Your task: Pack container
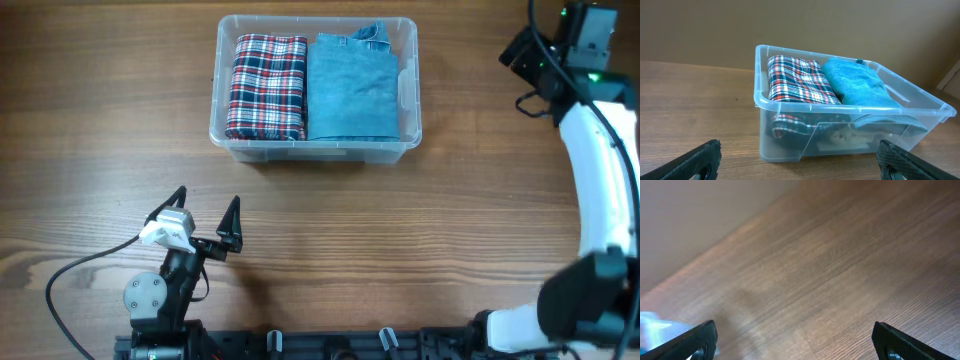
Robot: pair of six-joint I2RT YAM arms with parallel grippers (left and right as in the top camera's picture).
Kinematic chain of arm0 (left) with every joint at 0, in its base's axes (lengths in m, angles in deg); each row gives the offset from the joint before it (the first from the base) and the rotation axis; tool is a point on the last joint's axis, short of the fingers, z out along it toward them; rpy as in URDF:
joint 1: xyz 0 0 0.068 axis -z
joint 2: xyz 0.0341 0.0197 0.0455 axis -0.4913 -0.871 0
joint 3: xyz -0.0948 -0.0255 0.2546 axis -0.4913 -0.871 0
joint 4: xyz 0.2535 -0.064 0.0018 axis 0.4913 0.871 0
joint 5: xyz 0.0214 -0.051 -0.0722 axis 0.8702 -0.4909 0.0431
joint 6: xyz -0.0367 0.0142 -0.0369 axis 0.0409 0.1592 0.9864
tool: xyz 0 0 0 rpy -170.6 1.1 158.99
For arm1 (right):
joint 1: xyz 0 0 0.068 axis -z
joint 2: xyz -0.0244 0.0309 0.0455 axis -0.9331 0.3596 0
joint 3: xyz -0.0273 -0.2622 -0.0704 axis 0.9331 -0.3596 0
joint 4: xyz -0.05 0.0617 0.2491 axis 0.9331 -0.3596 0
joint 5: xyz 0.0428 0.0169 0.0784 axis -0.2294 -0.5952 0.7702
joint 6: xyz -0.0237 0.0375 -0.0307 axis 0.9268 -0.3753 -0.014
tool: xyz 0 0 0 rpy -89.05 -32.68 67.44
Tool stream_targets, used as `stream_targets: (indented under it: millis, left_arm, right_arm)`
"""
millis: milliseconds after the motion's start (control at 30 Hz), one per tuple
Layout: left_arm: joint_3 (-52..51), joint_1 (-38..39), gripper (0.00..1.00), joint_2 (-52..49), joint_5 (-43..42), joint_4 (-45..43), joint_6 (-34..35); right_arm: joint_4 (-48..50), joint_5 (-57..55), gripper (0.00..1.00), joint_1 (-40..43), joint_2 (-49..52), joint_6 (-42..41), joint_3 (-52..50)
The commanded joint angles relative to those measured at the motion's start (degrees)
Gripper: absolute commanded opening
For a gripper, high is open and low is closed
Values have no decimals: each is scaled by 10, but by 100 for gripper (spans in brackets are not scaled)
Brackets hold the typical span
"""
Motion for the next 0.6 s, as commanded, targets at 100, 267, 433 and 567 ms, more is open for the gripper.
stream_targets:
  millis: [100,267,433,567]
  left_arm:
    - [-2,-5,100,6,-3,1,-13]
    - [-2,-5,100,6,-3,1,-13]
    - [-2,-5,100,6,-3,1,-13]
    - [-2,-5,100,6,-3,1,-13]
  right_arm:
    - [2,3,100,-1,-199,-4,-1]
    - [2,3,100,-1,-299,-4,-1]
    - [-32,-10,100,-1,-358,-3,-2]
    - [-93,-10,100,-3,-388,-4,-2]
